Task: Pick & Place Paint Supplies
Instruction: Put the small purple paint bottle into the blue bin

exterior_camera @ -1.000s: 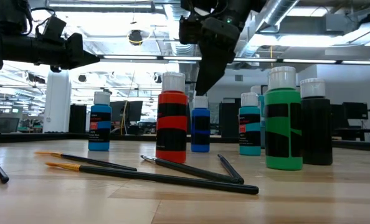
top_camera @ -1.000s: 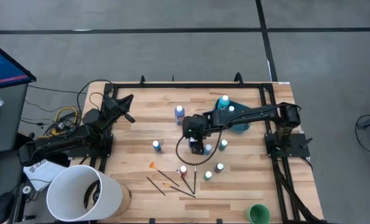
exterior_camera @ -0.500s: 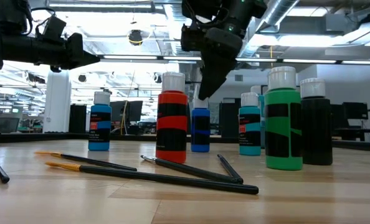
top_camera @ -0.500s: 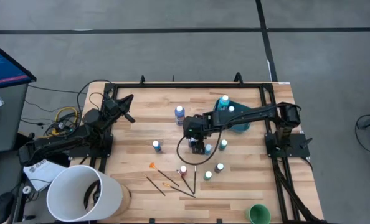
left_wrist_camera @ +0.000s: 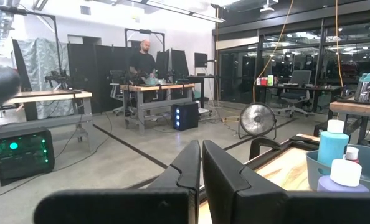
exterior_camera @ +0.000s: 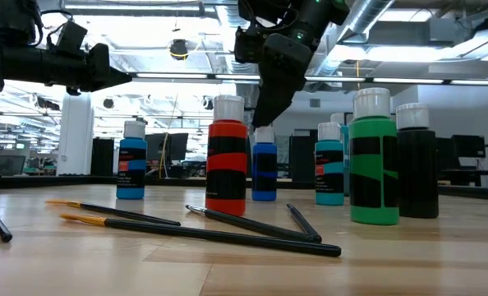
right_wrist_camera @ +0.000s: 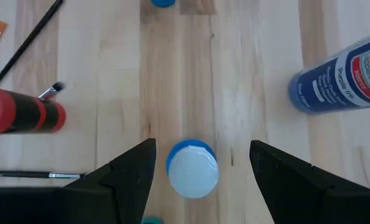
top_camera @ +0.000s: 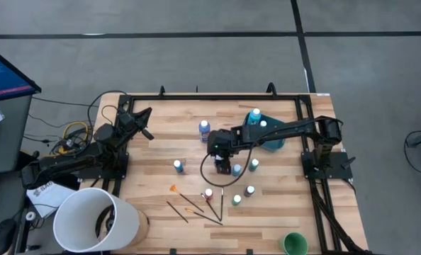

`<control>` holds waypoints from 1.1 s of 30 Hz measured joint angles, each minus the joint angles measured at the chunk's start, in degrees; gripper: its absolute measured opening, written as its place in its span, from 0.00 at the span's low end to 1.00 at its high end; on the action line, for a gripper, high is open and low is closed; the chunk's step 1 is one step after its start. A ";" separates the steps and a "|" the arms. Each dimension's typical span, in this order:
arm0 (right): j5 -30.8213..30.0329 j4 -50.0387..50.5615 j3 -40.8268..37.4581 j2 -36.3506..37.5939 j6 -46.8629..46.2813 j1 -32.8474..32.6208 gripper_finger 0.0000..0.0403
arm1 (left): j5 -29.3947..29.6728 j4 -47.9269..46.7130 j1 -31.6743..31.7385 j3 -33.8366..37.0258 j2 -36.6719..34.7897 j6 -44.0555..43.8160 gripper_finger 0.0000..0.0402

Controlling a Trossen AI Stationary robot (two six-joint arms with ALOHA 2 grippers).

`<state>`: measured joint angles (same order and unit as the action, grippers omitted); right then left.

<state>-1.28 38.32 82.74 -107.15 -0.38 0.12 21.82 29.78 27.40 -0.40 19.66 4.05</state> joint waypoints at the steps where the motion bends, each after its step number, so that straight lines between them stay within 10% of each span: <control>1: 0.00 0.00 -0.02 0.00 0.16 0.00 0.63 | 0.00 0.00 -0.01 0.00 0.01 -0.02 0.02; 33: 0.02 -3.73 -4.09 0.02 -0.68 0.00 0.58 | 0.02 0.31 0.00 0.00 0.01 -0.02 0.02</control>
<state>-1.26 34.59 78.65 -107.13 -1.06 0.12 21.84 30.09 27.40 -0.40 19.68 4.03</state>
